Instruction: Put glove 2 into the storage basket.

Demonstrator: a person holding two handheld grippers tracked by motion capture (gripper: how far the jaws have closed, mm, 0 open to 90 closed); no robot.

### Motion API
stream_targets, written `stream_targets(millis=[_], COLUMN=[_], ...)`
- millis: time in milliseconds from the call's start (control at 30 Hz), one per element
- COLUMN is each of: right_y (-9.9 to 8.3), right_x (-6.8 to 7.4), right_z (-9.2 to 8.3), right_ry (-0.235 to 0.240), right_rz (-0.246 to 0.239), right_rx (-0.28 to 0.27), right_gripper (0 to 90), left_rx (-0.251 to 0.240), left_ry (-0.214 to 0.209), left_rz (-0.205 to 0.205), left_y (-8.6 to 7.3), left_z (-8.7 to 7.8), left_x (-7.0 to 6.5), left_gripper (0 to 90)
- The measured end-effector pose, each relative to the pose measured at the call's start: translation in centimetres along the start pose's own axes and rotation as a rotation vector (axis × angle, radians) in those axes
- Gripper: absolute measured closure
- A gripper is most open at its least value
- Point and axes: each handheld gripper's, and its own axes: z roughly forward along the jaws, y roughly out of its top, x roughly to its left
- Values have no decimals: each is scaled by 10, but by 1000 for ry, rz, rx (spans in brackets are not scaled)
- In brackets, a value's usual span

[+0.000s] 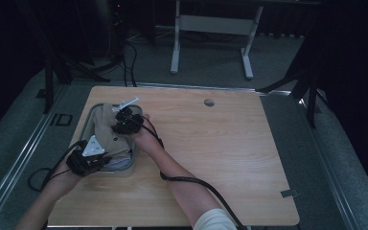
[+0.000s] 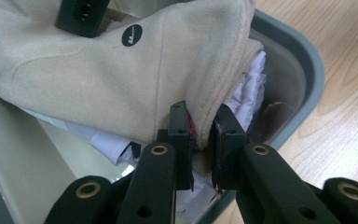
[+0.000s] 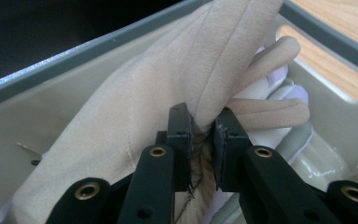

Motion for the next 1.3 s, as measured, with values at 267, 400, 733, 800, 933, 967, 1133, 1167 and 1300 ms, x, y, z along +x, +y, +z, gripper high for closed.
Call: stream_targets(millis=[267, 400, 733, 800, 933, 967, 1133, 1167, 1300], right_y=[-3, -3, -13, -17, -27, -29, -43, -46, -55], right_x=[-6, -13, -18, -18, -18, -18, -18, -19, -20], right_z=[-6, -20, -59, -65, -75, -78, -93, -97, -106], right_ry=[-1, 36, 86, 87, 70, 67, 64, 67, 57], right_rz=[7, 14, -3, -14, -48, -59, -75, -73, -77], right_rx=[24, -7, -78, -84, -83, -80, -93, -97, -98], right_gripper=[595, 464, 174, 173, 171, 169, 169, 169, 170], left_rx=[13, -5, -141, -160, -194, -203, -237, -242, -249], left_ry=[-33, -43, -81, -102, -135, -153, -179, -181, -198], left_rz=[-27, -38, -136, -147, -134, -133, -106, -101, -90], left_y=[-1, -1, 11, 16, 25, 28, 40, 42, 49], left_z=[5, 0, -23, -23, -17, -16, -8, -6, -1], left_x=[3, 4, -1, -5, -17, -20, -36, -38, -45], left_gripper=[783, 700, 295, 200, 143, 142, 141, 141, 142])
